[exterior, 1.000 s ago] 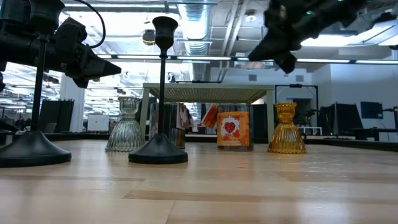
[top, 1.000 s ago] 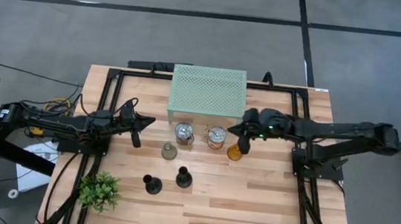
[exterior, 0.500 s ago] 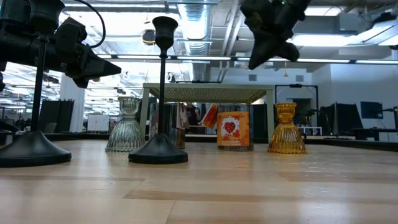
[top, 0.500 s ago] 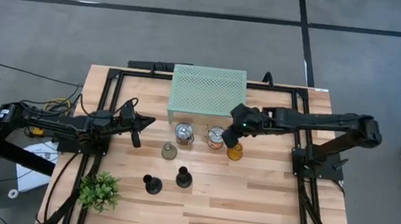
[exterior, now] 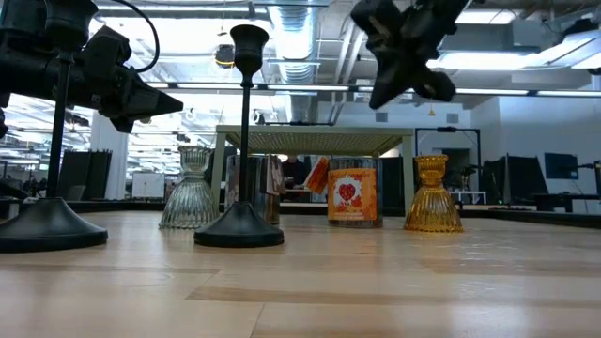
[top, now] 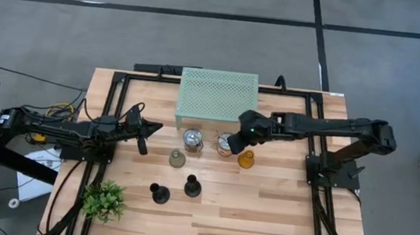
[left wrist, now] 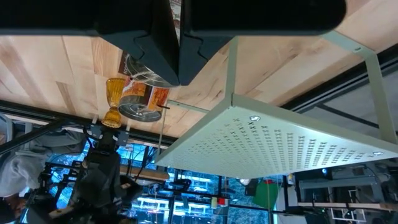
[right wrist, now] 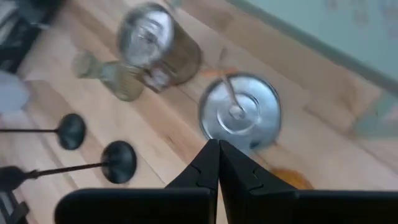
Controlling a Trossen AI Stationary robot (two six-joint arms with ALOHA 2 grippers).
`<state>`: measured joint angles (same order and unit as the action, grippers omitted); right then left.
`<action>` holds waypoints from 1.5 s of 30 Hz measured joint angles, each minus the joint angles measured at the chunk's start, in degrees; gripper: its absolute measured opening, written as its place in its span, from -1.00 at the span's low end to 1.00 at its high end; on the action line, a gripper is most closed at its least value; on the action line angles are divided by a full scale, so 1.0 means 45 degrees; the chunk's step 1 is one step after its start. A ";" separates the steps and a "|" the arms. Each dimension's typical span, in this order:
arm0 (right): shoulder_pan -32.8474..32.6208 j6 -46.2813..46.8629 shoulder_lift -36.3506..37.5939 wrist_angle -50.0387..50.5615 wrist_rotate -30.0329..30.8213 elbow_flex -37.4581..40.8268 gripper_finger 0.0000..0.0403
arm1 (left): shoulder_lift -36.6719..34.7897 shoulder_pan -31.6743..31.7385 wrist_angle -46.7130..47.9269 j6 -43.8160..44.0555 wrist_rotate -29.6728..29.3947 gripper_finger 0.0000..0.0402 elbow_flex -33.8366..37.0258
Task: Pick & Place candle stick holders
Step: Put the right scented candle on the shelf
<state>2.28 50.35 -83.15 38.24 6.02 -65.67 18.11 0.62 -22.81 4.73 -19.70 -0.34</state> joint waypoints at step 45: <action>0.0117 0.1698 -0.1951 0.0421 0.1345 0.0144 -0.56 | 0.0325 0.0005 -0.0074 0.0000 0.0000 -0.96 0.0000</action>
<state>2.81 57.99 -91.93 40.14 12.08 -65.02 19.57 0.64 -23.14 4.73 -19.70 -0.34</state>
